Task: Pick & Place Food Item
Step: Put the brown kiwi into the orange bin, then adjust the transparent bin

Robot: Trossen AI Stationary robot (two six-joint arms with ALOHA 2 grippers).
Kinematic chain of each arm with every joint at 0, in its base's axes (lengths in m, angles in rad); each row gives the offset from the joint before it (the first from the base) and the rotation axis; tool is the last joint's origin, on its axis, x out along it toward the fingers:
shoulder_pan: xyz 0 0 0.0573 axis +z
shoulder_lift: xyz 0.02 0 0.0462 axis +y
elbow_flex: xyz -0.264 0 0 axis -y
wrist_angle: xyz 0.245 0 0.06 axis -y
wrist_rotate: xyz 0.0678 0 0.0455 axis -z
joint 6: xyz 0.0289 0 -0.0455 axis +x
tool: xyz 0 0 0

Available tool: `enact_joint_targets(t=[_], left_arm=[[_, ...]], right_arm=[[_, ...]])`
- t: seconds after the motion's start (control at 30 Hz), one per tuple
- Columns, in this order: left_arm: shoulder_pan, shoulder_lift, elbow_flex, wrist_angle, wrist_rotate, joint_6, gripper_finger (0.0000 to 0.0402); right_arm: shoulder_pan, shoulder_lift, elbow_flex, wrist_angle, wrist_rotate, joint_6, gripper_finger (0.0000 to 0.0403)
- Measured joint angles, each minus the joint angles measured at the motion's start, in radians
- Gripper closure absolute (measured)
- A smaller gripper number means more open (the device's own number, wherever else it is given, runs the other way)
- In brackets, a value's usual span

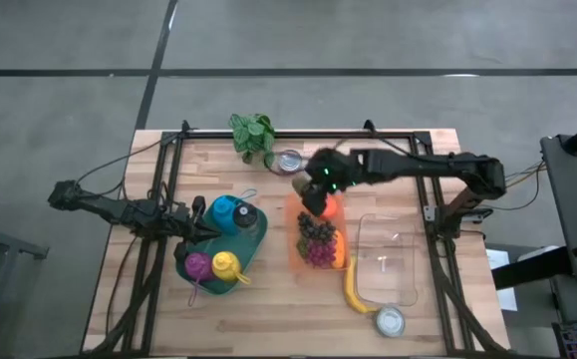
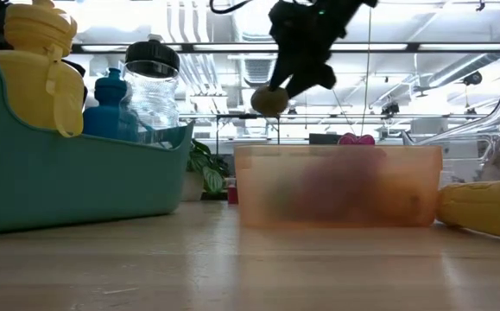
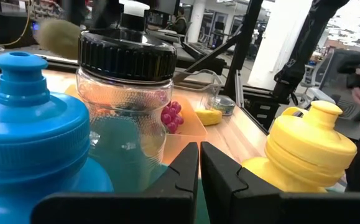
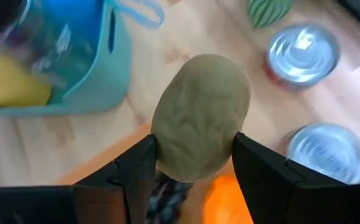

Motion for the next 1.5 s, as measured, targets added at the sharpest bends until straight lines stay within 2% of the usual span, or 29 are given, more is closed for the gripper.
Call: enact_joint_targets(t=[0.3, 0.5, 0.97, 1.3, 1.5], left_arm=[[0.000, 0.000, 0.000, 0.000, 0.000, 0.000, 0.0380], [0.000, 0.005, 0.000, 0.000, 0.000, 0.000, 0.0380], [0.000, 0.020, 0.000, 0.000, 0.000, 0.000, 0.0380], [0.000, 0.020, 0.000, 0.000, 0.000, 0.000, 0.0380], [0.000, 0.020, 0.000, 0.000, 0.000, 0.000, 0.0380]], right_arm=[[0.132, -0.090, -0.290, 0.277, 0.023, 0.192, 0.0208], [0.140, -0.081, -0.392, 0.403, 0.030, 0.272, 0.0208], [0.162, -0.040, -0.420, 0.453, 0.026, 0.279, 0.0204], [0.161, -0.040, -0.419, 0.451, 0.029, 0.268, 0.0104], [0.162, -0.040, -0.414, 0.450, 0.029, 0.261, 0.0089]])
